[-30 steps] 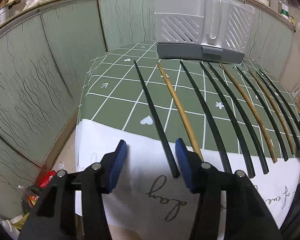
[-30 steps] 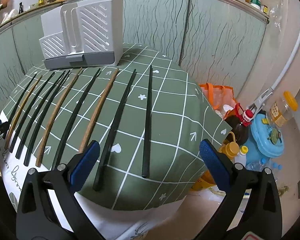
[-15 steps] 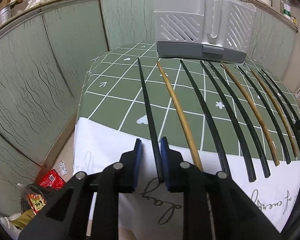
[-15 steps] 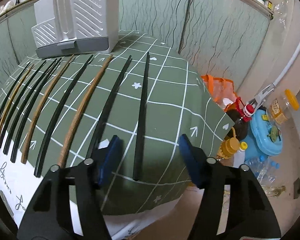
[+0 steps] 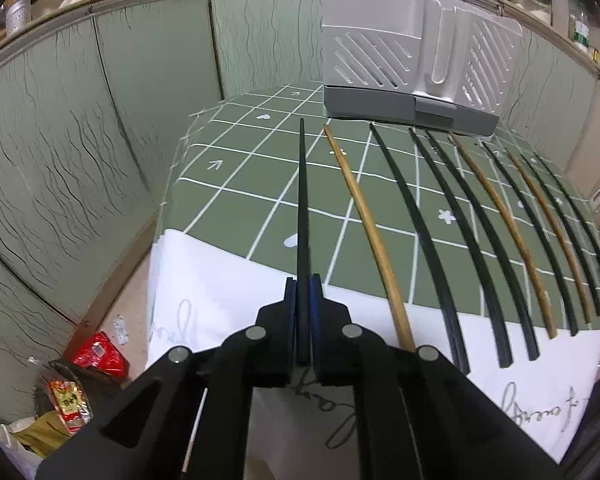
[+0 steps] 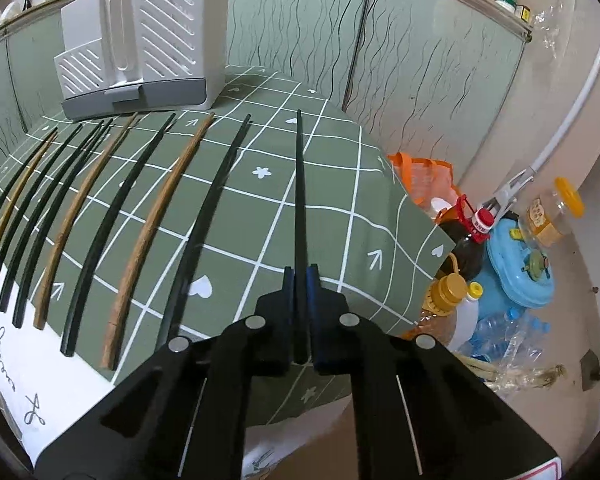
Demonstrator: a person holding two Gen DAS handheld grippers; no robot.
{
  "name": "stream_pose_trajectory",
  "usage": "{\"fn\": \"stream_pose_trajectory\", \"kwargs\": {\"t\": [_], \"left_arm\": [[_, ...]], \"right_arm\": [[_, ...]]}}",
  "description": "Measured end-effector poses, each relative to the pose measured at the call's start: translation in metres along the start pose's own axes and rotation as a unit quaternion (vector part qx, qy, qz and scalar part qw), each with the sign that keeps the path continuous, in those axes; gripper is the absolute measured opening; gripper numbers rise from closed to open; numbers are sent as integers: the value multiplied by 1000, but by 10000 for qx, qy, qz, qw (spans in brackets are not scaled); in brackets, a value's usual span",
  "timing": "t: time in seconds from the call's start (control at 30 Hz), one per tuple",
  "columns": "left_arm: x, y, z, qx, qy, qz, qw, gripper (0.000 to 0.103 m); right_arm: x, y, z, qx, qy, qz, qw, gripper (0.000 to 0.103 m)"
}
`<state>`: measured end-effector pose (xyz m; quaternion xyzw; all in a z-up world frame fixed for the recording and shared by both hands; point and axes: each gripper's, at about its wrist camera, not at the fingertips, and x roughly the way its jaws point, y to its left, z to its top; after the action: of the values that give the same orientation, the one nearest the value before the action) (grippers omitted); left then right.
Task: Organize utensils
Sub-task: 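Lift and carry the black chopsticks in both tools toward the utensil holder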
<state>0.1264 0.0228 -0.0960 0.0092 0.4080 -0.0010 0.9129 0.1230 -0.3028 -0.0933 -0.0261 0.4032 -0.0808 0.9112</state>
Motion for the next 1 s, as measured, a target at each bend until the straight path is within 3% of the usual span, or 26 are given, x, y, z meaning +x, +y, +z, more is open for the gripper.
{"fn": "stream_pose_trajectory", "kwargs": {"t": [0.27,1.0], "left_arm": [[-16,-3,-1,44,-106,-300,9995,8],[-86,13,10,49,-588,-418,9974,8]], "right_arm": [[-16,0,0,88,-144,274,9995,6],[-89,-18,13,172,-339,574,9976,6]]}}
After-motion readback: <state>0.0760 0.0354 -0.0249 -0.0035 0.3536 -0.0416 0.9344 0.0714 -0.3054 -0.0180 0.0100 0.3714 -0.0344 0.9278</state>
